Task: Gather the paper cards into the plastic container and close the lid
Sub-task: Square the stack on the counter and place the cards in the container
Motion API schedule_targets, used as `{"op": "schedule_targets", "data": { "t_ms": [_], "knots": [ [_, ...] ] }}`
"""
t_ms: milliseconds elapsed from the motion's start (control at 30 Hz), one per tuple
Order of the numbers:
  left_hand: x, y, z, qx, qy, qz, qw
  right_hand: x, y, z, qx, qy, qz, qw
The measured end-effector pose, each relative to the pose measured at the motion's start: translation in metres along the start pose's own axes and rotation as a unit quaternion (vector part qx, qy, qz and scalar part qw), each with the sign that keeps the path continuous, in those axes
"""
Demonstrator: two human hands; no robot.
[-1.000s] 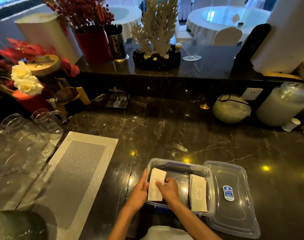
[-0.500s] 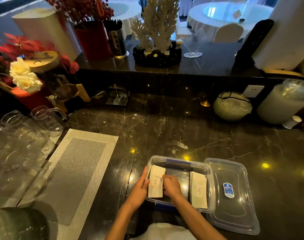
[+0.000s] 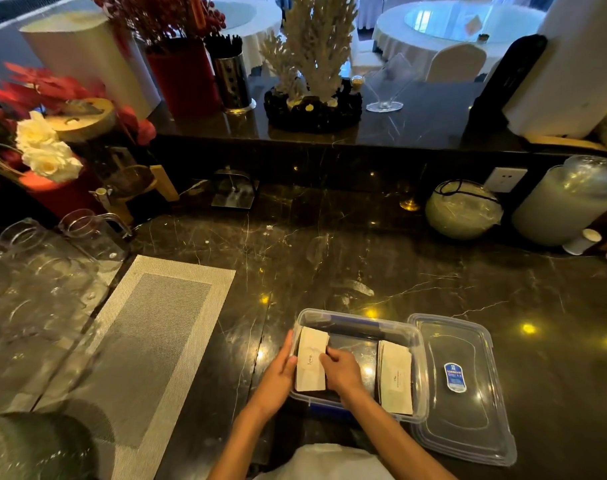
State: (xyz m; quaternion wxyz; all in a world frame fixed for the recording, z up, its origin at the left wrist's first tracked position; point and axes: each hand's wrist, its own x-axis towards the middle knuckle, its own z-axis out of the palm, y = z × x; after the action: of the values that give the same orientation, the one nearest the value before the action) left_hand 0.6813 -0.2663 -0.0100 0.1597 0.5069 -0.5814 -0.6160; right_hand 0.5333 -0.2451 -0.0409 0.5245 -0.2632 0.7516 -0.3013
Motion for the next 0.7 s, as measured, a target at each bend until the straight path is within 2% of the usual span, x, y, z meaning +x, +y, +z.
{"op": "schedule_targets", "data": {
  "t_ms": [233, 567, 700],
  "knots": [
    [-0.001, 0.000, 0.000, 0.002, -0.001, 0.005, 1.000, -0.005, -0.004, -0.003, 0.023, 0.005, 0.016, 1.000],
    [-0.002, 0.000, 0.001, -0.012, 0.000, 0.002, 1.000, -0.012, -0.019, -0.018, 0.064, -0.046, 0.075, 0.994],
    [-0.002, 0.000, 0.001, -0.024, 0.001, -0.004, 1.000, -0.015, -0.019, -0.035, 0.015, 0.003, 0.079, 0.997]
  ]
}}
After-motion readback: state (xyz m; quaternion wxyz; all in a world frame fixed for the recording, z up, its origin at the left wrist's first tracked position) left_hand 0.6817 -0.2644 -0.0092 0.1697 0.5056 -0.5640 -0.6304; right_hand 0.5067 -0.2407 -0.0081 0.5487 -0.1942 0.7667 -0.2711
